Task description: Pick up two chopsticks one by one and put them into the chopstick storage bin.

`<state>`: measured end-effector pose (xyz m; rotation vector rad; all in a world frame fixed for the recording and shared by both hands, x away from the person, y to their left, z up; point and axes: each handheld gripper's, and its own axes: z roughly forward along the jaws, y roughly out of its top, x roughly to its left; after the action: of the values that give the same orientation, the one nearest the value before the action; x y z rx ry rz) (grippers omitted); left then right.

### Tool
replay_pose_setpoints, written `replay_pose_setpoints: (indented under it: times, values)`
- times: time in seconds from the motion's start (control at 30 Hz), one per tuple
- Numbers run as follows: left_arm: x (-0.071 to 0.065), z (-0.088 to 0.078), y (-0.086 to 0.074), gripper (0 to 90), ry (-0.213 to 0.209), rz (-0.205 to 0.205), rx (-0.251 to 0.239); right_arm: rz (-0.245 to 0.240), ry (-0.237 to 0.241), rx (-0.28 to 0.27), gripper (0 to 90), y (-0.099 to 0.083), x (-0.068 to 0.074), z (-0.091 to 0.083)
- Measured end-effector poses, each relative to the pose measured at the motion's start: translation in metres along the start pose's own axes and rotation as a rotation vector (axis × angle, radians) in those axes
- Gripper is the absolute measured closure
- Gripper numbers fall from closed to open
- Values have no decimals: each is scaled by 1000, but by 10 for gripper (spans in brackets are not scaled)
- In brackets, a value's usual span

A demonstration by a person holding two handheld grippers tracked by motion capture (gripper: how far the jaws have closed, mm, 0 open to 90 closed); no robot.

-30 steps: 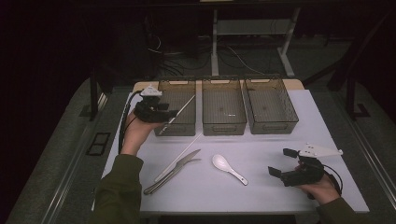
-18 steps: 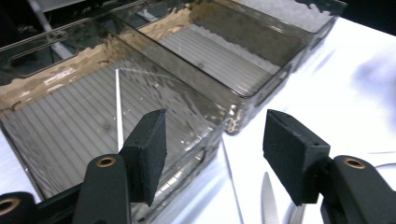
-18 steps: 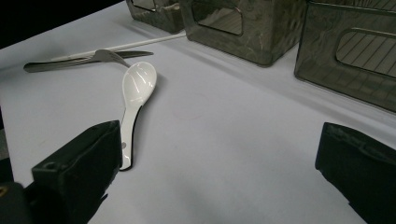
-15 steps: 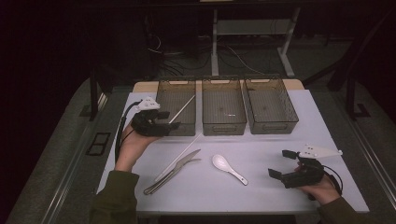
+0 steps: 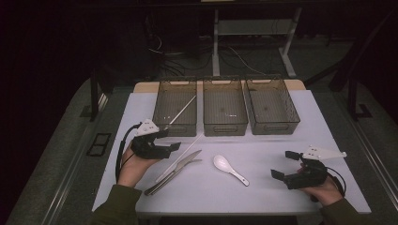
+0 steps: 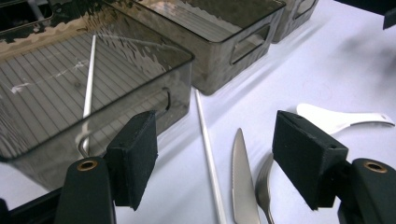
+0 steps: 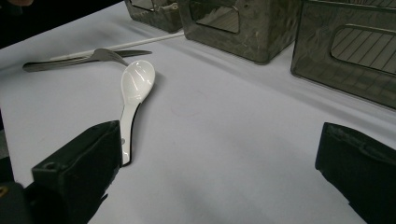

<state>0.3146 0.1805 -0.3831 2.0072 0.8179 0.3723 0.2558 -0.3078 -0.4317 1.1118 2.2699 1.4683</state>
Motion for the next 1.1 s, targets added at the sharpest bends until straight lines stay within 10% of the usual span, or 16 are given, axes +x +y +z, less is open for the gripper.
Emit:
replay_pose_setpoints:
  times: [1.1]
  values:
    - [-11, 22, -47, 727, -1, -9, 201, -19, -29, 16, 8, -1, 3, 4]
